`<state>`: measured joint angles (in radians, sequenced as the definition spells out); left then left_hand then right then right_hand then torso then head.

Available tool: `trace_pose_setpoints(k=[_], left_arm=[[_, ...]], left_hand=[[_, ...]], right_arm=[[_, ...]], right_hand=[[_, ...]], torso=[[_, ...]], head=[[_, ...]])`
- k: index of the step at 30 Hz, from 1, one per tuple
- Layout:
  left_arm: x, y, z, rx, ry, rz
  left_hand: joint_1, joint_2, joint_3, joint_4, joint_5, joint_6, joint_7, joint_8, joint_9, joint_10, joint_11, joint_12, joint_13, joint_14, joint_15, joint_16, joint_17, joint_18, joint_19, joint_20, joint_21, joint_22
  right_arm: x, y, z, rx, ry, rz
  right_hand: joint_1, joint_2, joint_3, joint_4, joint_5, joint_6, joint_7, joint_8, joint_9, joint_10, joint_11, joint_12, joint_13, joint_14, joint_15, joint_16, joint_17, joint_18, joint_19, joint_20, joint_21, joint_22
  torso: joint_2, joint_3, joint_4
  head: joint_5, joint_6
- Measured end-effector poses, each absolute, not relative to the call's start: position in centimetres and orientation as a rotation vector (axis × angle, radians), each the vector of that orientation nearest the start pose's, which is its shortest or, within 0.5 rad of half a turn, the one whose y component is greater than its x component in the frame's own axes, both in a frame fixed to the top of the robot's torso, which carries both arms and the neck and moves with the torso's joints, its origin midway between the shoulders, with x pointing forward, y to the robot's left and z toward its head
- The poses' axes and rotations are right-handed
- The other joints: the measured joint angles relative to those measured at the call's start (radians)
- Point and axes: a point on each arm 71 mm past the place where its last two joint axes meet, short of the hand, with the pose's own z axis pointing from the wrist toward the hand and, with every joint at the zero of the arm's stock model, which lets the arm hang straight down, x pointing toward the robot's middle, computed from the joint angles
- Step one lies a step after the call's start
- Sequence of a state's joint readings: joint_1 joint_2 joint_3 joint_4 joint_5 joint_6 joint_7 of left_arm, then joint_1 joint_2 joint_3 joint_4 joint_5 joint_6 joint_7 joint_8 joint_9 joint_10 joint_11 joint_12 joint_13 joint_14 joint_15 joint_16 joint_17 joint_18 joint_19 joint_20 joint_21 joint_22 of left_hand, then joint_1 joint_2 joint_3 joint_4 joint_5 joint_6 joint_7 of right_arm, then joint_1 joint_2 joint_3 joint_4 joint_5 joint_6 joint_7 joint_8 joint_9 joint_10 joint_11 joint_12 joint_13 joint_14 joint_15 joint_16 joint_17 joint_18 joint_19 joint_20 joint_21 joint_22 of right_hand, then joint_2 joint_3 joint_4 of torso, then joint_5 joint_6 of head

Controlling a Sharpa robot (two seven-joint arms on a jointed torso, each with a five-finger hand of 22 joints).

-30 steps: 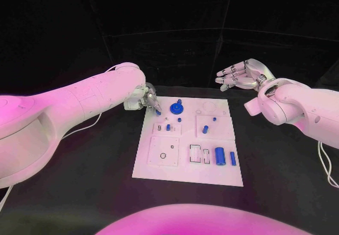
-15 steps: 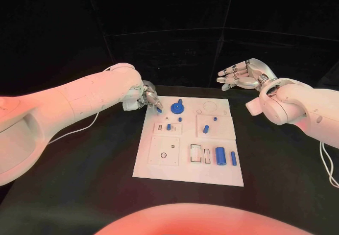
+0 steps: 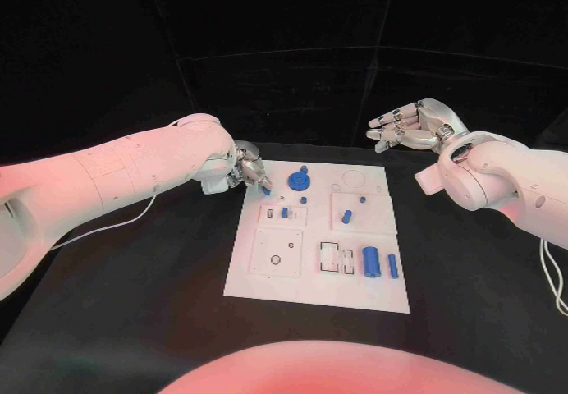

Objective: Assemble the parts on the task board

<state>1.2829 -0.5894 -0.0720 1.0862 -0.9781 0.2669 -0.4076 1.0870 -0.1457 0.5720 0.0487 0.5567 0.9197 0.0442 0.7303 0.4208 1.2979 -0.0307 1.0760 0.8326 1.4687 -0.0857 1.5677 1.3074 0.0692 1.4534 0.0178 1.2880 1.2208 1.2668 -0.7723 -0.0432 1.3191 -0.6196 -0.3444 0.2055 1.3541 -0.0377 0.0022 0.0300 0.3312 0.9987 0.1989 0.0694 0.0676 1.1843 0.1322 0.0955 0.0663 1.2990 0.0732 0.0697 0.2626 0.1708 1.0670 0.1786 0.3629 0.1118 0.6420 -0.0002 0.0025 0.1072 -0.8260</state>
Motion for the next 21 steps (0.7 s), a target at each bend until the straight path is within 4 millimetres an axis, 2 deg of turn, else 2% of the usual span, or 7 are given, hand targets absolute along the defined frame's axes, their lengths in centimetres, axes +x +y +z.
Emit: trace_pose_setpoints(k=[6, 21], left_arm=[[54.0, 20.8, -22.9, -0.238, 2.363, -0.422], [51.9, 20.4, -23.8, -0.243, 2.279, -0.437]], left_hand=[[-0.002, -0.006, -0.004, -0.004, 0.028, 0.012, -0.005, -0.006, -0.002, 0.012, -0.002, 0.005, 0.013, -0.004, -0.004, 0.000, 0.000, 0.000, 0.000, 0.000, 0.010, 0.010], [-0.002, -0.006, -0.007, -0.007, 0.042, 0.021, -0.007, -0.007, -0.003, 0.023, -0.005, 0.014, 0.028, -0.004, -0.004, 0.000, 0.000, 0.000, 0.003, -0.004, 0.014, 0.020]], right_arm=[[53.5, -23.0, -15.8, 0.540, 1.545, 1.109], [53.4, -23.1, -15.8, 0.540, 1.544, 1.107]], right_hand=[[0.000, 0.000, 0.000, 0.000, 0.000, 0.000, 0.000, 0.000, 0.000, 0.000, 0.000, 0.000, 0.000, 0.000, 0.000, 0.000, 0.000, 0.000, 0.000, 0.000, 0.000, 0.000], [0.000, 0.000, 0.000, 0.000, 0.000, 0.000, 0.000, 0.000, 0.000, 0.000, 0.000, 0.000, 0.000, 0.000, 0.000, 0.000, 0.000, 0.000, 0.000, 0.000, 0.000, 0.000]], torso=[[0.000, -0.0003, -0.0012], [0.001, -0.0007, -0.0013]], head=[[0.002, -0.002], [0.002, 0.000]])
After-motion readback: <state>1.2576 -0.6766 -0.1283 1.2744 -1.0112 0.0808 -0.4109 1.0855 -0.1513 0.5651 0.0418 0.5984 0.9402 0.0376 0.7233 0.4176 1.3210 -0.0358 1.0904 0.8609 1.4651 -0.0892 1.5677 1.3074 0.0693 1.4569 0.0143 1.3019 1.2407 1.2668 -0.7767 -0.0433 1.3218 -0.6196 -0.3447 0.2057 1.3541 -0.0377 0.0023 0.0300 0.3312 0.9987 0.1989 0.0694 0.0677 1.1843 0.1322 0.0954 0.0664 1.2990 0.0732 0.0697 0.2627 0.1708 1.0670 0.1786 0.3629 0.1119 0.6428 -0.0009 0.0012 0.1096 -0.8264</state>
